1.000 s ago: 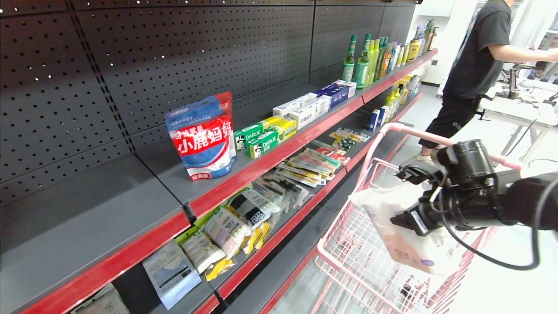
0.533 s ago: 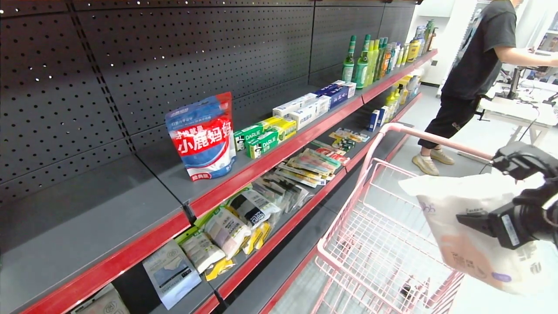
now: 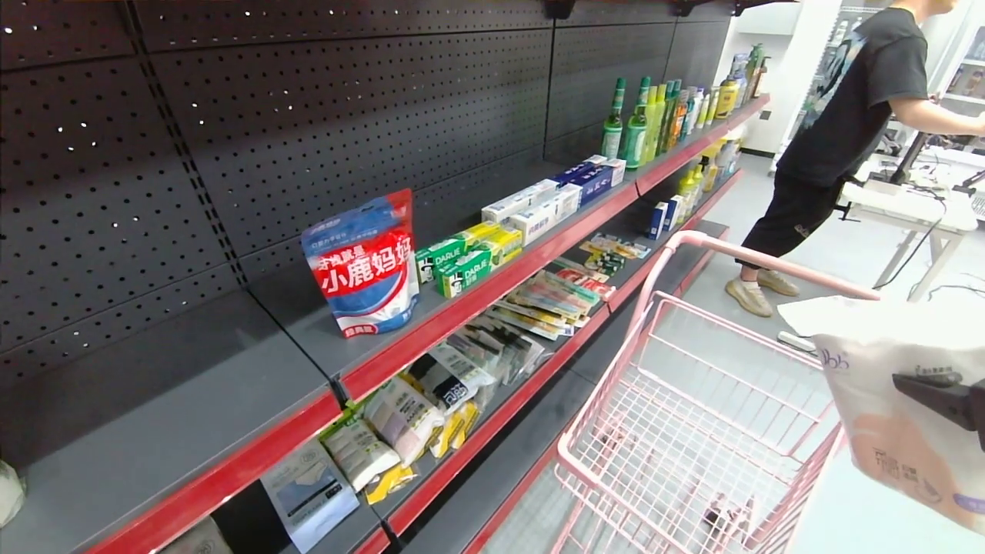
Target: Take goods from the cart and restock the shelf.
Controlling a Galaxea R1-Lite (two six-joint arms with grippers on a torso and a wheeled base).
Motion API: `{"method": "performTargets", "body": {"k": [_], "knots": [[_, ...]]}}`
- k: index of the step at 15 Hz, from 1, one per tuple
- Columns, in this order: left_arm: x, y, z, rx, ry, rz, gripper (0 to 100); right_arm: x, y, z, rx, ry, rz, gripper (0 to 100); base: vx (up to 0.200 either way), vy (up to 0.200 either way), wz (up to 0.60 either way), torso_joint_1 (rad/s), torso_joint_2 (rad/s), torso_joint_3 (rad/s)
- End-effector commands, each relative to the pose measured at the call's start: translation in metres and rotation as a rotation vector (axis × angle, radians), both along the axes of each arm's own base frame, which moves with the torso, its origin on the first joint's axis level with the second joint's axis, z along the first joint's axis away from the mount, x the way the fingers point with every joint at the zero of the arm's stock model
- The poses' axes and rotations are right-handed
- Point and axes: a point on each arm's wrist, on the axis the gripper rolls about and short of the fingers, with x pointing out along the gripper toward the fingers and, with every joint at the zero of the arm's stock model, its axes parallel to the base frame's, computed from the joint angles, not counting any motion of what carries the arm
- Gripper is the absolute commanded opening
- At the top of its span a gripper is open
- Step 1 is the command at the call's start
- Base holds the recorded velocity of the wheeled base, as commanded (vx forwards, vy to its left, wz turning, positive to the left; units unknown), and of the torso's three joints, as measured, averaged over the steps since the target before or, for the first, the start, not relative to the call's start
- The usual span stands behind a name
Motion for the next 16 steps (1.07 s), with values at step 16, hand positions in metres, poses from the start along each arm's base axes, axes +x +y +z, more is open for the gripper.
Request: {"method": "performTargets", "body": {"k": [16], "knots": [[0.0000, 0.0000, -0.0001, 0.000, 0.000, 0.000, 100, -0.0011, -0.0003, -0.0022, -0.052, 0.010, 0.024, 0, 0.000, 0.000, 0.00, 0.151, -0.32, -0.176]]}}
